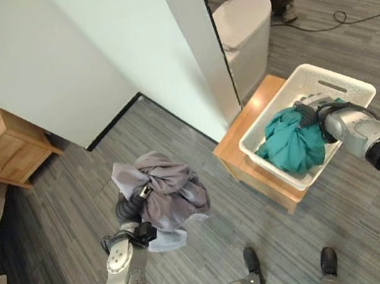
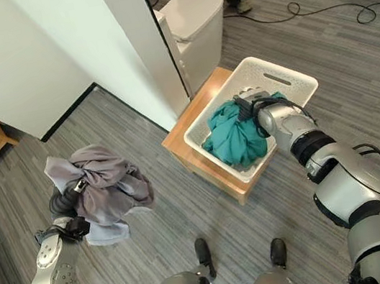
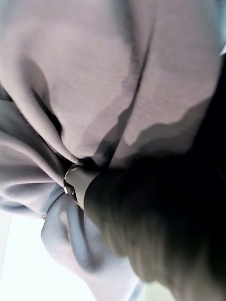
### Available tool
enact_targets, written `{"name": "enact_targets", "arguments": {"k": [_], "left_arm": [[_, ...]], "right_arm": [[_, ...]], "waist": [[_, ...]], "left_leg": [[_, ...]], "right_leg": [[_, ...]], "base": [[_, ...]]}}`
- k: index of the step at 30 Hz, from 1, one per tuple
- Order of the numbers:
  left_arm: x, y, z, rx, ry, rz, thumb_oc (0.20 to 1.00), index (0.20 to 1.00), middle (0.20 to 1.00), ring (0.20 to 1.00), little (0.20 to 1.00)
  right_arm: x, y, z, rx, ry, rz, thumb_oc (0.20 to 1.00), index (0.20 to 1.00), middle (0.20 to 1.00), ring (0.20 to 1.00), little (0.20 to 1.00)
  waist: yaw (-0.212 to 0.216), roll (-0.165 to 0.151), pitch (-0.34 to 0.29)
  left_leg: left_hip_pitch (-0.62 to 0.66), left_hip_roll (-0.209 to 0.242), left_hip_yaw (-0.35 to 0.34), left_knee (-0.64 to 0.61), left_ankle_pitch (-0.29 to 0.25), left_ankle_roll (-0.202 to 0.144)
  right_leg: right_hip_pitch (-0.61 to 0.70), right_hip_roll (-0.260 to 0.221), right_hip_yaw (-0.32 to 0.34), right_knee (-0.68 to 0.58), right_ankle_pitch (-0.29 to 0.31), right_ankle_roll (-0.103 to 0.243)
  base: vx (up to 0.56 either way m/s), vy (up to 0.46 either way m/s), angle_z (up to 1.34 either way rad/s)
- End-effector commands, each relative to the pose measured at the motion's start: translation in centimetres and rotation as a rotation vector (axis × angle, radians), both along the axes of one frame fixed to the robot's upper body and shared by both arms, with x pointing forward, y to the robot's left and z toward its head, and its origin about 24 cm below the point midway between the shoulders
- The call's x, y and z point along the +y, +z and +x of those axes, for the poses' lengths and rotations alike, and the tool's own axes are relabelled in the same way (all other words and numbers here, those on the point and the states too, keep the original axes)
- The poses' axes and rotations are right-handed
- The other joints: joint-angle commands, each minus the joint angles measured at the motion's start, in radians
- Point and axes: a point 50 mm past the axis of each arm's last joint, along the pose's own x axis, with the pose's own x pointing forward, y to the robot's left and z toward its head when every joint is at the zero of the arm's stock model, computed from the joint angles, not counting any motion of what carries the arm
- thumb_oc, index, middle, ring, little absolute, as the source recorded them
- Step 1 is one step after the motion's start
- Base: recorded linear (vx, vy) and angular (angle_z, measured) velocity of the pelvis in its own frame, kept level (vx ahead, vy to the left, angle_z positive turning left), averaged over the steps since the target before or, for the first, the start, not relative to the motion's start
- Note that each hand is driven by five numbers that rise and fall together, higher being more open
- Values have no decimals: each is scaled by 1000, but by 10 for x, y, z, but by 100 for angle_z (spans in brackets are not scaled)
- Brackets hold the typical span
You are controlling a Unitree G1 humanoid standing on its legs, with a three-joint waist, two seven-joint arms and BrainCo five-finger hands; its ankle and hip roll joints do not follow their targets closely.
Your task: Pick up bed clothes into laundry basket.
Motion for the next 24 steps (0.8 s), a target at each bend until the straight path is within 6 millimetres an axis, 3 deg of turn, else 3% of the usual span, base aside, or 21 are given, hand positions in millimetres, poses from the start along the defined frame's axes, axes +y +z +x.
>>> {"name": "enact_targets", "arguments": {"k": [1, 12, 17, 19, 20, 21, 22, 23, 24], "left_arm": [[6, 44, 20, -211, 14, 7, 200, 200, 200, 200, 200], [2, 49, 25, -224, -3, 29, 200, 200, 200, 200, 200], [6, 55, 28, -237, 3, 62, 200, 200, 200, 200, 200], [12, 66, 30, -271, 15, 107, 200, 200, 200, 200, 200], [17, 79, 33, -304, 26, 160, 200, 200, 200, 200, 200], [20, 85, 34, -322, 37, 178, 200, 200, 200, 200, 200], [20, 85, 35, -321, 35, 180, 200, 200, 200, 200, 200], [22, 101, 38, -373, 32, 223, 200, 200, 200, 200, 200], [21, 108, 40, -398, 15, 242, 200, 200, 200, 200, 200]], "right_arm": [[31, 53, 17, -137, 96, -27, 1000, 1000, 1000, 1000, 1000], [45, 50, 8, -141, 183, -33, 1000, 1000, 1000, 1000, 1000], [45, 65, 3, -190, 202, 55, 1000, 1000, 1000, 1000, 1000], [52, 76, -7, -230, 261, 200, 1000, 1000, 1000, 1000, 1000], [57, 78, -20, -244, 308, 410, 1000, 1000, 1000, 1000, 1000], [60, 78, -27, -247, 337, 513, 1000, 1000, 1000, 1000, 1000], [59, 78, -28, -246, 334, 517, 1000, 1000, 1000, 1000, 1000], [56, 76, -56, -265, 406, 760, 1000, 1000, 1000, 1000, 1000], [55, 74, -65, -260, 434, 826, 1000, 1000, 1000, 1000, 1000]], "waist": [[4, -62, 37], [-16, -58, 34], [-29, -57, 32], [-41, -58, 30], [-56, -62, 30], [-65, -61, 28], [-63, -64, 27], [-90, -73, 26], [-102, -75, 23]], "left_leg": [[22, 2, -8, 5, -27, -75], [36, -2, -3, 5, -35, -73], [44, -3, -2, 5, -36, -73], [50, -3, 1, 5, -38, -73], [61, -2, 5, 5, -41, -72], [63, -1, 7, 5, -42, -71], [63, -1, 6, 5, -42, -71], [80, 0, 13, 5, -49, -68], [84, 1, 17, 5, -52, -67]], "right_leg": [[18, -76, 63, 14, -4, 32], [31, -87, 62, 14, -5, 32], [39, -90, 59, 14, -4, 33], [42, -90, 62, 14, -4, 33], [50, -92, 63, 14, -7, 35], [50, -92, 64, 14, -6, 35], [51, -92, 64, 14, -7, 35], [62, -93, 66, 14, -9, 37], [63, -92, 69, 14, -10, 36]], "base": [[0, 0, 0], [-3, 0, 0], [-34, 5, 5], [-18, 11, 5], [0, 0, 0], [-19, 5, 4], [-3, 3, -3], [0, 0, 0], [28, 1, 5]]}}
